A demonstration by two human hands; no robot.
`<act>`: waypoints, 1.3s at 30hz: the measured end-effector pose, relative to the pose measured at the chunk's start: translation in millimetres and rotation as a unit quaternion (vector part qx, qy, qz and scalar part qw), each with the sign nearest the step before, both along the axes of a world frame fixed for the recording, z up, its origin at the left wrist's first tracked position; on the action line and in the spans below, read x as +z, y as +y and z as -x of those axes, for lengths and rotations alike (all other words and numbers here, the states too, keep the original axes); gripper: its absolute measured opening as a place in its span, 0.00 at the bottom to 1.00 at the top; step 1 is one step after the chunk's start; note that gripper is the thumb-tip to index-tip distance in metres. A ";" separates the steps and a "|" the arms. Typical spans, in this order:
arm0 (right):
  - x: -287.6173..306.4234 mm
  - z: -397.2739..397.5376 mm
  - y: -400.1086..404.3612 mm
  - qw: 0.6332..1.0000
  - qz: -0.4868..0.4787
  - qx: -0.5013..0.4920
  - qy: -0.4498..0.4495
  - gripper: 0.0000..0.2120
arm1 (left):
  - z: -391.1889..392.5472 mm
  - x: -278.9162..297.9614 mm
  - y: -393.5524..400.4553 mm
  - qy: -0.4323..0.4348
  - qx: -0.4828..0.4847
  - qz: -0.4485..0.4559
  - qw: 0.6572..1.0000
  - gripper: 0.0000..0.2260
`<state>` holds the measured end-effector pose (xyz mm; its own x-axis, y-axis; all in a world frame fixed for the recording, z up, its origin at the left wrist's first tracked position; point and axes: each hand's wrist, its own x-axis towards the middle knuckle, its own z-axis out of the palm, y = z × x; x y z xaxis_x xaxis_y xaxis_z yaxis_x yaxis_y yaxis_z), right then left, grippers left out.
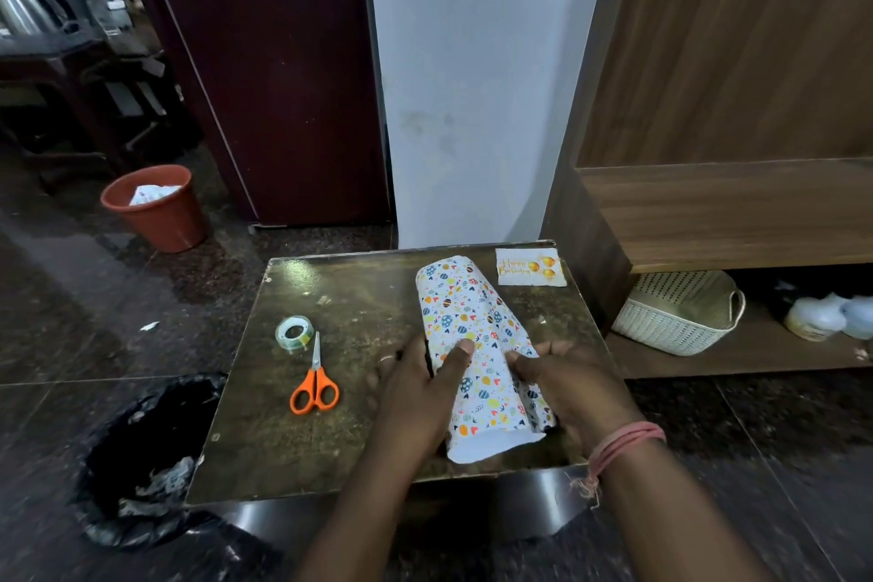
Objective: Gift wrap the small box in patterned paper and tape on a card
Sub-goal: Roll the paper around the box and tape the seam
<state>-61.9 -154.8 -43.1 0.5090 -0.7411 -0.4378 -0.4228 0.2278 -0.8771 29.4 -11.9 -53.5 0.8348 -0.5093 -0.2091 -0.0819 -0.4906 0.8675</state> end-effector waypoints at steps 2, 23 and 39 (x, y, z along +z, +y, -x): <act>-0.5 0.4 -0.3 1.000 0.021 -0.001 0.020 0.08 | -1.0 -6.6 -1.0 0.018 0.012 0.030 0.999 0.23; 88.8 1.3 94.6 0.905 0.166 0.352 -0.170 0.23 | -56.9 22.5 85.0 0.171 0.275 0.284 0.903 0.16; 26.1 -8.5 22.8 0.962 0.263 0.052 0.049 0.13 | -119.3 -8.1 94.6 -0.175 0.161 -0.206 0.949 0.33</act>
